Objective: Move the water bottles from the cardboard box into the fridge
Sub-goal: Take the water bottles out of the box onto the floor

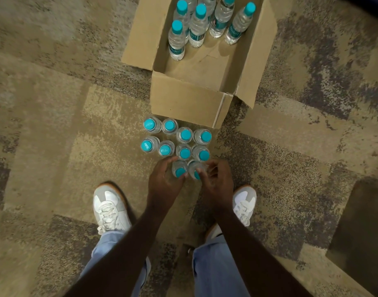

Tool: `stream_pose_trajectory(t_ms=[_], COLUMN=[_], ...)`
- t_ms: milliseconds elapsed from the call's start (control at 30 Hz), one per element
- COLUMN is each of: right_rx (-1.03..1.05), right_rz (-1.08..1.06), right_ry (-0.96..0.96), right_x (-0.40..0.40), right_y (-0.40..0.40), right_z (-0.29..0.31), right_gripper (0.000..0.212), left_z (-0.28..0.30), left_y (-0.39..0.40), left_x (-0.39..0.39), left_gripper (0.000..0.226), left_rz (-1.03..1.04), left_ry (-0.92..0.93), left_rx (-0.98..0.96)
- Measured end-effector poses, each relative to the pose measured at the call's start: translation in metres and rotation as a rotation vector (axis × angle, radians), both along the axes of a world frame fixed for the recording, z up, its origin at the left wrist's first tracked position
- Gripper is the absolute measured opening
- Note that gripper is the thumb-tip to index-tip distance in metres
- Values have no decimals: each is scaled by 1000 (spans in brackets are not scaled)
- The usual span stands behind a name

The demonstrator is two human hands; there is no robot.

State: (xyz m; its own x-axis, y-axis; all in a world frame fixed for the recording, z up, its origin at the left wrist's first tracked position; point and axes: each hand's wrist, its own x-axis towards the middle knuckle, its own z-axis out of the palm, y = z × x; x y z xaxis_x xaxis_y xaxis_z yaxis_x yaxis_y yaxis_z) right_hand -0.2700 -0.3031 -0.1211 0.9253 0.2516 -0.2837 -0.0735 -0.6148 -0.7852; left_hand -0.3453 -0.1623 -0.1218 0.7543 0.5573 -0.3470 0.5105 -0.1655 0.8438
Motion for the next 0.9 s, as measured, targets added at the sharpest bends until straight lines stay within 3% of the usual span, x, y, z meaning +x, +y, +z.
stream_pose_trajectory(t_ms=[167,367,633,900], right_rx=[151,229,152,30], right_rz=[-106,-74,18,126], right_ry=[-71,-168,-225,-312], right_x=[36,107,211,297], right_y=[25,61,116,165], right_z=[22,42,27,-4], right_gripper=[29,18,26,35], left_z=[27,49,38,5], left_y=[18,48,78,100], left_x=[19,84,210,287], left_gripper=[22,21,56,69], left_rz=[129,240,264,343], left_ry=[-91,-210,-189,-134], left_rx=[-47,-104,-242,-19])
